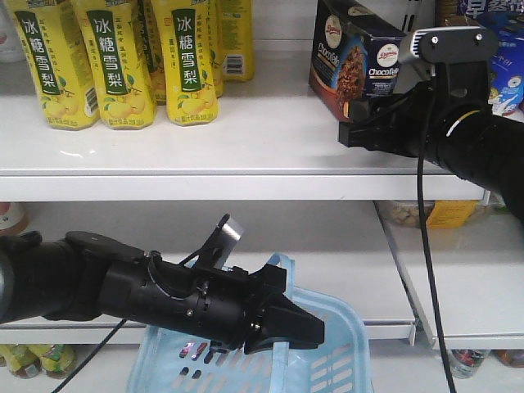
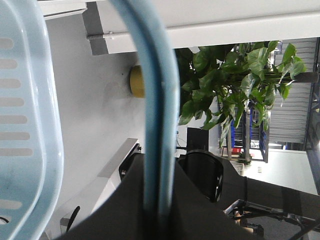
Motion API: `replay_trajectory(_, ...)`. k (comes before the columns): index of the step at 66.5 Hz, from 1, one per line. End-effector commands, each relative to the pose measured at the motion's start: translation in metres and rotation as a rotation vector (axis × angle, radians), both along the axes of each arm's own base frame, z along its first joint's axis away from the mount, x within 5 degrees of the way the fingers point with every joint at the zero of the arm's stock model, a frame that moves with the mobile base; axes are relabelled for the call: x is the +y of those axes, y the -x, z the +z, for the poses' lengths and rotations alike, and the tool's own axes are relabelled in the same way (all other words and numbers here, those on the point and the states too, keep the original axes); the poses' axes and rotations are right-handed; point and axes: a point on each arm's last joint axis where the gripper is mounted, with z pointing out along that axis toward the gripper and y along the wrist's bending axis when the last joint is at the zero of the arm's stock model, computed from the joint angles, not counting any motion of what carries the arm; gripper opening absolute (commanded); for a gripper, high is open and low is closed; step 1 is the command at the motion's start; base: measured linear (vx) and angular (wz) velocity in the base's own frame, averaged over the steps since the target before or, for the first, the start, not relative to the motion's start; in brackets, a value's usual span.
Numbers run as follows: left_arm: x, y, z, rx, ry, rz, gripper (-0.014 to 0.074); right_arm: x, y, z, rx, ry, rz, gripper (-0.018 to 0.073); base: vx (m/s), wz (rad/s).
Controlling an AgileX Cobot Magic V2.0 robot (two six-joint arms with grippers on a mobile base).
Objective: Left arm holds basket, right arm returns cookies
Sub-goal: 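Set the cookie box on the upper shelf and open the right gripper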
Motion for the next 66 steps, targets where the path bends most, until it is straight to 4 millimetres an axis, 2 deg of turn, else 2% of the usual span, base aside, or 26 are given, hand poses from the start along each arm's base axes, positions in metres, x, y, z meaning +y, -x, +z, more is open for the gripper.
replay_trajectory(1, -0.002, 0.001, 0.029, -0.040, 0.117, -0.004, -0.0006, -0.002, 0.003, 0.020, -0.093, -0.015, -0.003, 0.0457, 0.00, 0.00)
replay_trajectory(13, -0.002, 0.001, 0.029, -0.040, 0.117, -0.004, -0.0006, -0.003, 0.005, 0.023, -0.103, -0.019, -0.003, 0.0530, 0.00, 0.00)
replay_trajectory(34, -0.002, 0.001, 0.029, -0.040, 0.117, -0.004, -0.0006, -0.011, 0.030, 0.050, -0.154, -0.038, 0.004, 0.0534, 0.00, 0.00)
replay_trajectory(48, -0.002, 0.001, 0.029, -0.040, 0.117, -0.004, -0.0006, -0.019, 0.059, 0.067, -0.130, -0.036, 0.022, 0.0534, 0.00, 0.00)
replay_trajectory(66, -0.002, 0.001, 0.029, -0.040, 0.117, -0.004, -0.0006, -0.038, 0.113, 0.098, -0.210, 0.029, 0.035, 0.0534, 0.00, 0.00)
